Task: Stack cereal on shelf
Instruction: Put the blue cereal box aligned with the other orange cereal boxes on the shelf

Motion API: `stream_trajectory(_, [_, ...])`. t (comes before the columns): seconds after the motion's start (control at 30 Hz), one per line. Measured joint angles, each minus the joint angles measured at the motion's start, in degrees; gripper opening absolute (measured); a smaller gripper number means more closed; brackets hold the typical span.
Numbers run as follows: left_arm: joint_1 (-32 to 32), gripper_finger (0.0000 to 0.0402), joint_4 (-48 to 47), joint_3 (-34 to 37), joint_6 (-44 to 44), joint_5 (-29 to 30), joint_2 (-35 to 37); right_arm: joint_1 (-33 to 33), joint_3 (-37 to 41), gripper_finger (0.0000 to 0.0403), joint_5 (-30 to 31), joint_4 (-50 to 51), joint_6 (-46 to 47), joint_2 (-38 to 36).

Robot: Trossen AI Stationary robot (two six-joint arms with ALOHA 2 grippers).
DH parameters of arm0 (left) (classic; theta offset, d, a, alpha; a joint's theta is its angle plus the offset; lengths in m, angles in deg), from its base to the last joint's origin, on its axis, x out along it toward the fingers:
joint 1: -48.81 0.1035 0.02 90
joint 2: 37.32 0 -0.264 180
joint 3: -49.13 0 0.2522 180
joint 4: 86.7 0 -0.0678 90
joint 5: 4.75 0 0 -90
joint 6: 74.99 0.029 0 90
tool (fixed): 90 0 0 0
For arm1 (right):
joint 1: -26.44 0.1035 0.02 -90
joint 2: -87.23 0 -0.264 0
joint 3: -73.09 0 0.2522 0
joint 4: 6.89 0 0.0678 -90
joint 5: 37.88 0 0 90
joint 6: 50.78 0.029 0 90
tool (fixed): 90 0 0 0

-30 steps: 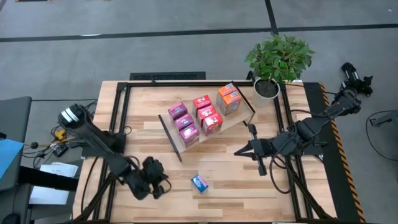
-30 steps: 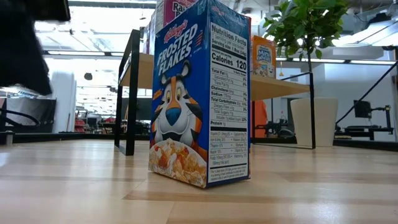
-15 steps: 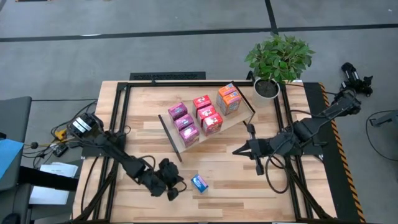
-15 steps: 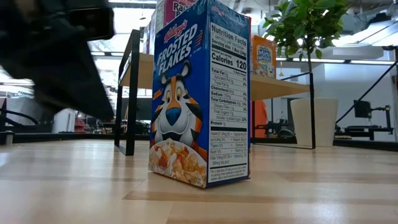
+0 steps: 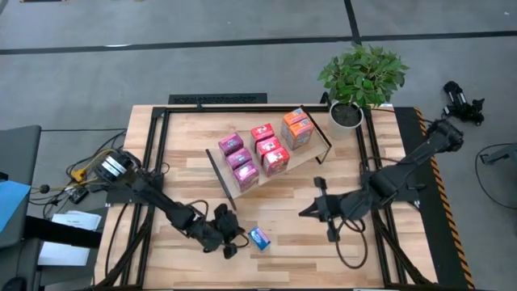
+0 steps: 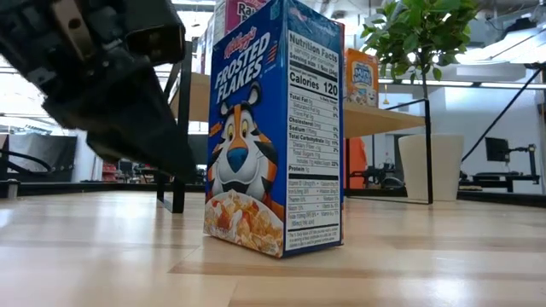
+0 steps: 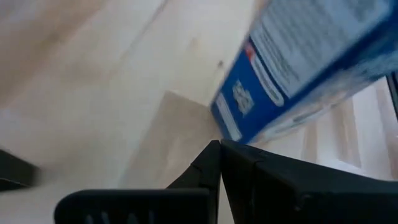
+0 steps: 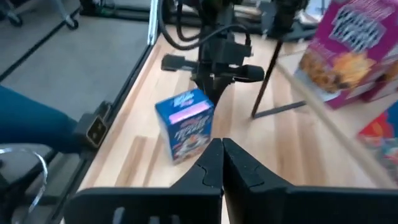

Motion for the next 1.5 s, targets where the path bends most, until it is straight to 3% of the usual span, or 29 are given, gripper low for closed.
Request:
stream_trajectory(0.17, [-2.17,0.0000,2.10,-4.37,-3.68,4.40,-8.22,2.32,-0.02,0.0031,0.01,-1.47,0.49,2.97])
stream_trajectory(0.4, [-2.17,0.0000,1.39,-18.29,-2.81,8.72,-20.12,5.25,-0.02,0.0029,0.04,-5.70,1.78,5.80])
stream_trajectory(0.7, [-0.12,0.0000,0.36,-33.50,3.41,6.26,-28.78,10.61,-0.02,0.0026,2.27,-4.99,8.67,6.57])
stream_trajectory(0.87, [0.55,0.0000,0.27,-33.87,5.87,5.50,-28.87,13.90,-0.77,0.0042,0.55,6.69,15.88,4.96])
stream_trajectory(1.03, [1.01,0.0000,0.36,-33.79,5.82,5.56,-28.87,15.47,-5.26,0.0057,-10.61,21.61,27.53,4.17])
stream_trajectory(1.17, [1.56,0.0000,1.05,-33.78,5.70,5.93,-28.87,16.46,-7.40,0.0099,-12.70,18.69,28.91,5.41])
stream_trajectory(1.5, [3.16,0.0000,2.37,-33.77,-0.37,7.23,-29.11,11.03,-13.08,0.0288,-12.95,16.16,24.68,13.11])
